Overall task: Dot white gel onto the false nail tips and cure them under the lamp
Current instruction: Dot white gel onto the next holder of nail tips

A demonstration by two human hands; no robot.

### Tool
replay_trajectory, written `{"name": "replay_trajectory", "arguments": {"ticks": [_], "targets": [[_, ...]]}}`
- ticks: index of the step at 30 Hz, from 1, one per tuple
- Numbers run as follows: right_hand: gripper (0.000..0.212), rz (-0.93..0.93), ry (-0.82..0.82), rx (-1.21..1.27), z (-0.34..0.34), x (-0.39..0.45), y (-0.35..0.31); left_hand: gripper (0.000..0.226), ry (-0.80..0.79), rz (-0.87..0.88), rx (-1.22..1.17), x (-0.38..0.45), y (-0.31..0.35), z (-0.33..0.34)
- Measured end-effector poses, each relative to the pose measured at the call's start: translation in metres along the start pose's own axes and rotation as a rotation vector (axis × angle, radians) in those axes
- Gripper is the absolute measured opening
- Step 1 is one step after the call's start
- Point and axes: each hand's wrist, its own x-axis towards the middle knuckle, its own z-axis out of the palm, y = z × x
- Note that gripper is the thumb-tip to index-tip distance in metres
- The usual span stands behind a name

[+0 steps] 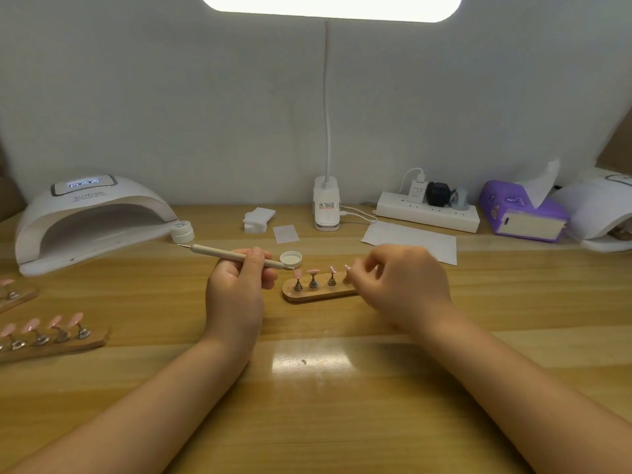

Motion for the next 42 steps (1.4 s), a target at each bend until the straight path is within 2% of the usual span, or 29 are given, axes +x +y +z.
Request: {"name": "replay_trajectory", "arguments": {"ticks": [2, 4, 7, 10, 16, 20, 23, 26, 29, 36, 42], "targets": [[0.021, 0.052, 0.083, 0.022, -0.009, 0.009, 0.019, 0.02, 0.001, 0.0, 0.005, 0.0, 0.0, -0.001], [0.025, 0.123, 0.072, 0.004, -0.011, 0.015, 0.04, 0.02, -0.001, 0.001, 0.01, 0.0, 0.0, -0.001], [0.052, 0.291, -0.128, -0.021, -0.005, 0.019, 0.064, 0.02, -0.003, 0.003, 0.012, -0.001, 0.0, -0.001], [0.062, 0.336, -0.243, -0.027, 0.003, 0.018, 0.071, 0.02, 0.0, 0.003, 0.018, -0.001, -0.001, -0.001], [0.054, 0.291, -0.257, -0.035, 0.011, 0.016, 0.07, 0.02, -0.004, 0.004, 0.016, -0.001, -0.001, -0.001], [0.043, 0.276, -0.196, -0.014, 0.012, 0.016, 0.069, 0.02, 0.001, -0.002, 0.018, 0.0, -0.001, -0.001], [0.038, 0.289, -0.089, 0.016, 0.012, 0.017, 0.067, 0.02, 0.0, 0.024, 0.02, -0.001, 0.0, -0.001], [0.034, 0.245, 0.055, 0.077, 0.01, 0.016, 0.058, 0.019, -0.023, 0.11, 0.046, -0.004, 0.006, 0.0], [0.035, 0.102, 0.153, 0.13, 0.011, 0.008, 0.038, 0.018, -0.068, 0.246, 0.082, -0.01, 0.013, 0.001], [0.037, -0.098, 0.085, 0.22, 0.018, -0.012, -0.001, 0.013, -0.197, 0.498, 0.171, -0.025, 0.017, 0.005], [0.035, -0.114, 0.125, 0.273, 0.02, -0.017, -0.008, 0.01, -0.261, 0.594, 0.222, -0.03, 0.013, 0.004]]}}
